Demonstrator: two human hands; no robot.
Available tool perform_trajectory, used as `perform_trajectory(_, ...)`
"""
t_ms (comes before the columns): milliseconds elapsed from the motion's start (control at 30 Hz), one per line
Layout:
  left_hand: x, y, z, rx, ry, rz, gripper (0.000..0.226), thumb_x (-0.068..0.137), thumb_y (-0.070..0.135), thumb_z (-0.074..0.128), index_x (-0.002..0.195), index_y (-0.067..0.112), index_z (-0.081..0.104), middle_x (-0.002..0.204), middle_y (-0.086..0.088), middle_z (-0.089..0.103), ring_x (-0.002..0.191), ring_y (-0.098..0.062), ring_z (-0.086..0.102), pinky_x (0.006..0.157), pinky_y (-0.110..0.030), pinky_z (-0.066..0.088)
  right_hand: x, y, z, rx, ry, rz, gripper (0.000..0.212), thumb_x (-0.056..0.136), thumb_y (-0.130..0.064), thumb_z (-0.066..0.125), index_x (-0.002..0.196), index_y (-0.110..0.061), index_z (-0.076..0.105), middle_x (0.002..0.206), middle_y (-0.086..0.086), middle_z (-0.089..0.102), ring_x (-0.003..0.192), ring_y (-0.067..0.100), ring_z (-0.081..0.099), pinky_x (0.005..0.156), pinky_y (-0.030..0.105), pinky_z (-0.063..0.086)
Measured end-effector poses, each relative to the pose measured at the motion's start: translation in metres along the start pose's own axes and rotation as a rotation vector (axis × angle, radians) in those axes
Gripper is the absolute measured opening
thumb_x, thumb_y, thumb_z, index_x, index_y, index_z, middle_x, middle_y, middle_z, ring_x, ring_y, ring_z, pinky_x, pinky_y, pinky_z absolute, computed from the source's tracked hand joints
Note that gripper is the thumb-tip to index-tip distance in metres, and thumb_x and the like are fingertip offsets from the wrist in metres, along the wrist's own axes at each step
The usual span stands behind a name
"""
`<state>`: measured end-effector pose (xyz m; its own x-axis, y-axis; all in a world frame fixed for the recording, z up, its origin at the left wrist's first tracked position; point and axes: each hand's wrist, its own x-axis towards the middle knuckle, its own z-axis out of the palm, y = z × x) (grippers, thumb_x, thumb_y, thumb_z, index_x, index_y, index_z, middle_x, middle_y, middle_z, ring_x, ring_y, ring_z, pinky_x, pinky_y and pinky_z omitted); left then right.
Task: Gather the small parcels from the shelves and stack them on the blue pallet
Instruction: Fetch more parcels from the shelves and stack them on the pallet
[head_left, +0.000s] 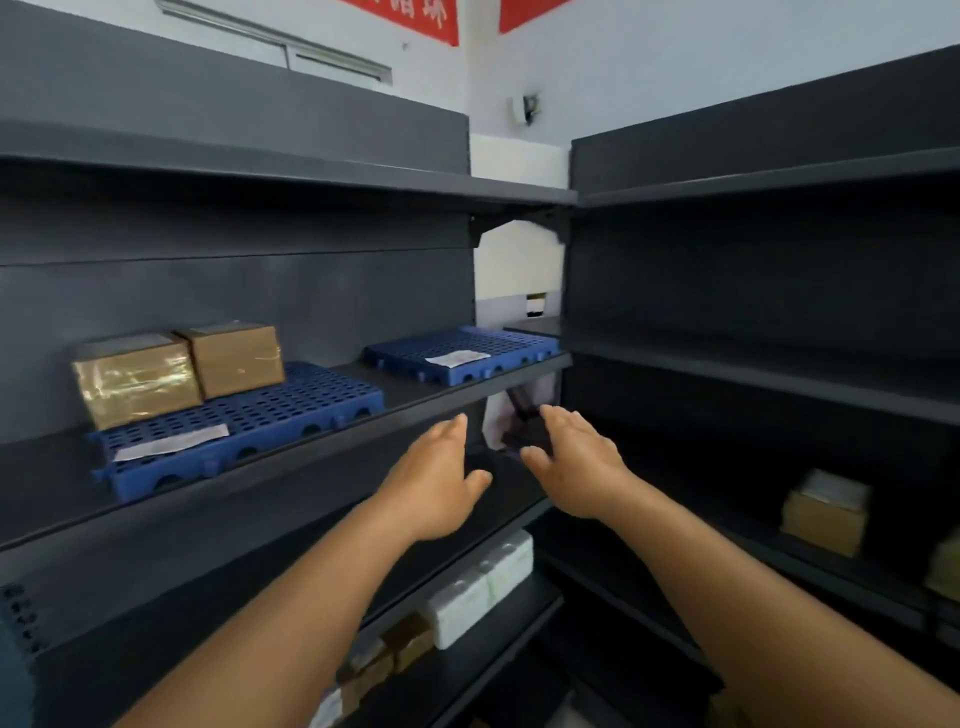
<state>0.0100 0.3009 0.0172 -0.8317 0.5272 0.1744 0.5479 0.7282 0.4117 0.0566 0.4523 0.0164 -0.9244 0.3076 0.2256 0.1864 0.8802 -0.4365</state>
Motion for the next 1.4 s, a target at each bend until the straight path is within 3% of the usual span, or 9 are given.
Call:
perform_trajectory(200, 0.014, 0.086, 0.047, -0.07, -0.053, 0.183, 0.073, 0.096, 0.035, 0.049, 0.153, 0.017, 0.009, 0.16, 0.0, 0.012, 0.144, -0.017, 0.024, 0.112, -0.032, 0.026, -0.046, 0.074, -0.048, 0.011, 0.07, 0.175, 0.06, 0.098, -0.034, 0.041, 0.149, -0.013, 0.017, 0.156, 0.002, 0.023, 0.147, 0.021, 0.01, 0.115, 0.04, 0.015)
perform_trajectory(467, 0.02, 0.212, 0.116, -0.104, -0.184, 0.388, 0.073, 0.095, 0.038, 0.049, 0.152, 0.02, 0.007, 0.161, 0.002, 0.01, 0.145, -0.017, 0.02, 0.115, -0.034, 0.027, -0.109, 0.18, -0.108, -0.015, 0.172, 0.396, 0.061, 0.097, -0.036, 0.044, 0.148, -0.012, 0.021, 0.154, 0.002, 0.026, 0.147, 0.02, 0.011, 0.115, 0.04, 0.016)
perform_trajectory(700, 0.013, 0.322, 0.171, -0.159, -0.262, 0.499, 0.076, 0.094, 0.041, 0.05, 0.153, 0.021, 0.007, 0.16, 0.003, 0.011, 0.145, -0.016, 0.021, 0.114, -0.034, 0.029, -0.158, 0.273, -0.158, -0.024, 0.212, 0.515, 0.07, 0.095, -0.039, 0.047, 0.151, -0.015, 0.012, 0.159, 0.0, 0.016, 0.148, 0.019, 0.005, 0.117, 0.04, 0.011)
perform_trajectory(867, 0.013, 0.386, 0.207, -0.158, -0.288, 0.538, 0.076, 0.094, 0.041, 0.05, 0.153, 0.02, 0.006, 0.16, 0.003, 0.011, 0.145, -0.017, 0.02, 0.115, -0.034, 0.027, -0.186, 0.333, -0.196, -0.036, 0.263, 0.574, 0.066, 0.094, -0.038, 0.049, 0.148, -0.012, 0.021, 0.154, 0.002, 0.026, 0.145, 0.021, 0.017, 0.115, 0.04, 0.018)
perform_trajectory(1167, 0.035, 0.422, 0.272, -0.201, -0.351, 0.478, 0.077, 0.094, 0.038, 0.052, 0.153, 0.023, 0.005, 0.16, 0.0, 0.013, 0.145, -0.019, 0.02, 0.115, -0.034, 0.027, -0.205, 0.427, -0.205, 0.013, 0.213, 0.68, 0.072, 0.095, -0.039, 0.047, 0.152, -0.017, 0.01, 0.16, -0.001, 0.013, 0.147, 0.019, 0.012, 0.119, 0.041, 0.015)
perform_trajectory(1400, 0.097, 0.41, 0.318, -0.228, -0.403, 0.408, 0.079, 0.094, 0.039, 0.051, 0.153, 0.023, 0.002, 0.161, 0.002, 0.008, 0.146, -0.019, 0.017, 0.116, -0.034, 0.024, -0.166, 0.477, -0.176, 0.041, 0.189, 0.713, 0.069, 0.095, -0.04, 0.045, 0.152, -0.016, 0.015, 0.16, 0.001, 0.008, 0.147, 0.017, 0.008, 0.118, 0.036, 0.015)
